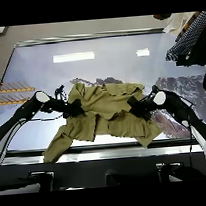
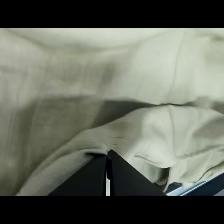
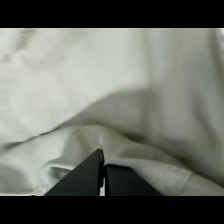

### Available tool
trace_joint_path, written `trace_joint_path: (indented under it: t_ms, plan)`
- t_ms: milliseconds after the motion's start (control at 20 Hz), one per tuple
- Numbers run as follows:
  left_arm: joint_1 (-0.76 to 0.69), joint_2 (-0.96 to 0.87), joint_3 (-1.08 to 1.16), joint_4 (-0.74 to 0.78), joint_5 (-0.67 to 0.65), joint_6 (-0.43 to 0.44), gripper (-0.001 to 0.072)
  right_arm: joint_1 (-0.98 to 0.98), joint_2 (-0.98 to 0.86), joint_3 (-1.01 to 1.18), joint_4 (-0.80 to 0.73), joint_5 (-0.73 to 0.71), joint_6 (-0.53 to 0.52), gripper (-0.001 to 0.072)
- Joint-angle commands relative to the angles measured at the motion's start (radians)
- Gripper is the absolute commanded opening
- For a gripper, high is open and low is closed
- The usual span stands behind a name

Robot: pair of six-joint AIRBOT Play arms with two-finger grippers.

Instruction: Fold the clothes and pants, and hang the long-sleeved shirts on hangers.

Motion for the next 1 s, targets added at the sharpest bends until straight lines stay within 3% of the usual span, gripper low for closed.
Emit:
trace_joint_path:
  t_ms: [0, 50, 100, 150, 200, 300, 550, 650, 750, 950]
  plan:
    - [0.009, -0.034, 0.022, 0.021, 0.001, 0.010, 0.0018, 0.003, -0.003, 0.009, -0.080, 0.117, -0.031, 0.0094]
    - [0.016, -0.032, 0.022, 0.020, 0.001, 0.010, 0.0038, 0.003, 0.004, 0.009, -0.115, 0.164, -0.032, 0.0226]
    - [0.029, -0.029, 0.023, 0.020, 0.000, 0.009, 0.0175, 0.003, 0.016, 0.009, -0.157, 0.192, -0.031, 0.0367]
    - [0.044, -0.021, 0.023, 0.020, -0.007, 0.010, 0.0367, 0.003, 0.042, 0.010, -0.204, 0.201, -0.031, 0.0491]
    - [0.063, -0.009, 0.023, 0.021, -0.019, 0.010, 0.0416, 0.003, 0.078, 0.018, -0.239, 0.197, -0.033, 0.0497]
    - [0.108, 0.043, 0.023, 0.077, -0.052, 0.006, 0.0416, 0.003, 0.171, 0.059, -0.273, 0.166, -0.070, 0.0492]
    - [0.138, 0.220, 0.022, 0.406, -0.081, -0.124, 0.0416, 0.102, 0.194, 0.170, -0.302, 0.210, -0.146, 0.0483]
    - [0.138, 0.250, 0.022, 0.421, -0.082, -0.127, 0.0416, 0.257, 0.140, 0.171, -0.401, 0.228, -0.071, 0.0483]
    - [0.138, 0.251, 0.022, 0.421, -0.084, -0.126, 0.0416, 0.375, 0.062, 0.171, -0.513, 0.246, 0.031, 0.0549]
    - [0.138, 0.249, 0.021, 0.422, -0.077, -0.126, 0.0416, 0.413, -0.078, 0.171, -0.531, 0.167, 0.114, 0.0544]
